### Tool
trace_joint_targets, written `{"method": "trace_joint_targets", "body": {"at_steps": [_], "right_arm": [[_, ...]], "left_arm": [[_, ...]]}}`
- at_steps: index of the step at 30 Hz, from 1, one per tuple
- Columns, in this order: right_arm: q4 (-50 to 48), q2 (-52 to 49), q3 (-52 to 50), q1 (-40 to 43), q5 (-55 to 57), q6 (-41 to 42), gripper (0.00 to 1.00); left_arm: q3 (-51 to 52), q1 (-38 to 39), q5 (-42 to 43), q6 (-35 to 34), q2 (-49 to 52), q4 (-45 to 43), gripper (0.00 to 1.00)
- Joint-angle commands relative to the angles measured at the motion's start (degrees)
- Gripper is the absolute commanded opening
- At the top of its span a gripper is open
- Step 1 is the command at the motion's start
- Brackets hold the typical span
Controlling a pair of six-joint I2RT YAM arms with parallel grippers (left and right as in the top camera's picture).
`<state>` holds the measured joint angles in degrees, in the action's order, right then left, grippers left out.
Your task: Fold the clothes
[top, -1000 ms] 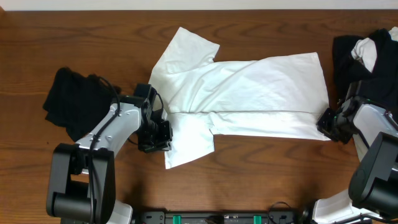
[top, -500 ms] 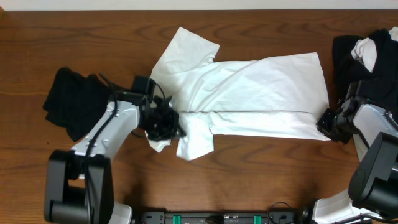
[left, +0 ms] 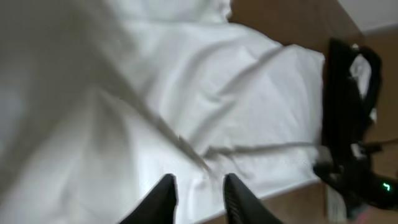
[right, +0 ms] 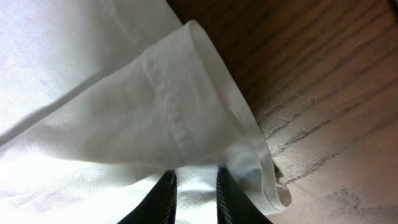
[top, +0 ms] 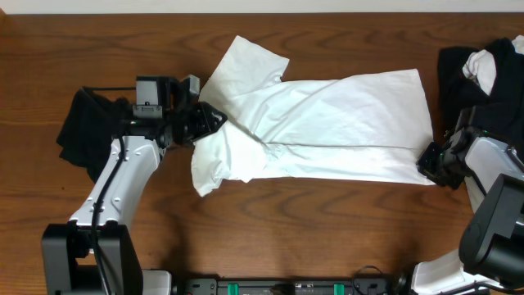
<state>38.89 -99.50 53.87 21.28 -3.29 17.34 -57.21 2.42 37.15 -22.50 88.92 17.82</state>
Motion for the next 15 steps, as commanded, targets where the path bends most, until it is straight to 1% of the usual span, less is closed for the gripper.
{"method": "trace_joint_targets", "body": {"at_steps": [1,5,9,12,15], "right_arm": [[0.13,-0.55,-1.11,-0.57,0.50,-0.70,0.21],[0.15,-0.55,-1.11,-0.57,0.50,-0.70,0.21],[0.11,-0.55,-1.11,-0.57,0.50,-0.70,0.21],[0.09,-0.55,-1.11,-0.57,0.48,-0.70,0.21],[0.24,-0.55,-1.11,-0.57,0.48,-0.70,0.21]], "left_arm": [[-0.94,0.17,-4.22,-2.49,-0.52,-1.07,0.36],[-0.94,0.17,-4.17,-2.99,-0.50,0.15,0.38],[-0.76,0.44,-3.13,-3.30,-0.50,7.48,0.37],[0.15,1.62,-3.39,-1.27,-0.50,12.33,0.38],[2.08,2.91,-5.53,0.37,-0.50,13.22,0.40]]}}
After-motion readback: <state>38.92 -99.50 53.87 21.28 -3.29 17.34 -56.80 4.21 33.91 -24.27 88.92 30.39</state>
